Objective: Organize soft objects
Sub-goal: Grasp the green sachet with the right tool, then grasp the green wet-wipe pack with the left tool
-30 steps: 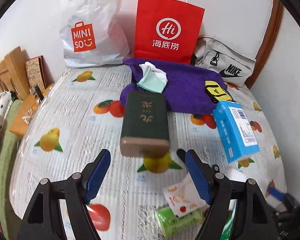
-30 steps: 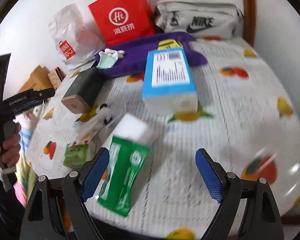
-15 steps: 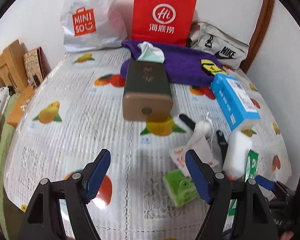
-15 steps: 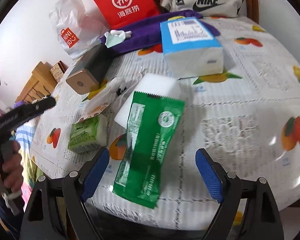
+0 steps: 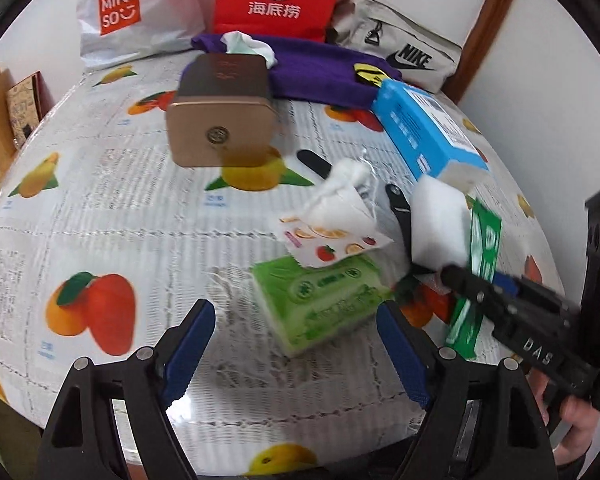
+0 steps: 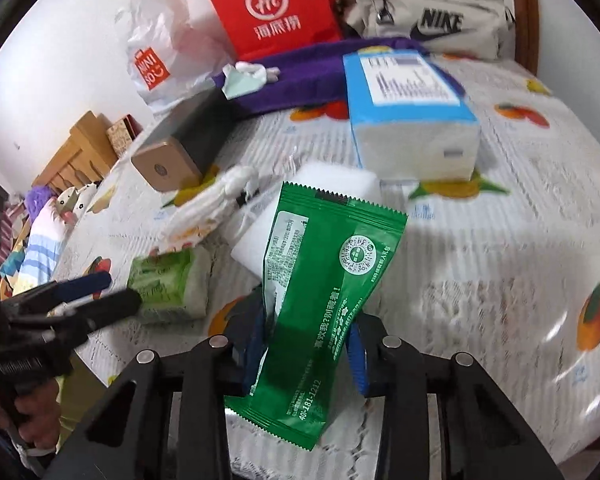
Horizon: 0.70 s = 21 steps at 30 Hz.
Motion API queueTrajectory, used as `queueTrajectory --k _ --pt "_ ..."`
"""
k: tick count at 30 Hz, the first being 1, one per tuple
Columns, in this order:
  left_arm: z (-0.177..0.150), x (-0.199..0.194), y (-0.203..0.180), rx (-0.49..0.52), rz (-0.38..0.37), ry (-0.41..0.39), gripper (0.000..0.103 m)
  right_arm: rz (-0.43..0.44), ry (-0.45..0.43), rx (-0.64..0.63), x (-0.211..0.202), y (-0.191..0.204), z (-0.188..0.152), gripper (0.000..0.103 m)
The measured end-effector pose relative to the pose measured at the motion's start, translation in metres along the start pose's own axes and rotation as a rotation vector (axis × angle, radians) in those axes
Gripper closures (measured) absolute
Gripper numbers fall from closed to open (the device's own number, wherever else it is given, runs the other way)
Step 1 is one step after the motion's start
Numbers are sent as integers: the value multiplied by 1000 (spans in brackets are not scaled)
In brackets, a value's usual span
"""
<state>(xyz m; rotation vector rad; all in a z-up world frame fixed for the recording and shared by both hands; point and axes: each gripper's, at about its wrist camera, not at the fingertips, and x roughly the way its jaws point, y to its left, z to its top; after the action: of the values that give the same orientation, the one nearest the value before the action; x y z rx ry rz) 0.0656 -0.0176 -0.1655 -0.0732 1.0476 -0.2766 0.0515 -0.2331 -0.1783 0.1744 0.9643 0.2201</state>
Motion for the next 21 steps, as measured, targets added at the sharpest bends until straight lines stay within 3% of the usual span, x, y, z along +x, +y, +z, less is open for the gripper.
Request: queueTrajectory --k 10,17,21 --pt "-2 25 -18 34 26 32 16 79 -46 -33 -24 -10 10 68" --pt "1 36 -30 88 130 -18 14 39 -58 -3 -40 -32 -4 68" --pt "2 33 -22 89 148 -39 20 -14 -29 33 -31 -51 -10 68"
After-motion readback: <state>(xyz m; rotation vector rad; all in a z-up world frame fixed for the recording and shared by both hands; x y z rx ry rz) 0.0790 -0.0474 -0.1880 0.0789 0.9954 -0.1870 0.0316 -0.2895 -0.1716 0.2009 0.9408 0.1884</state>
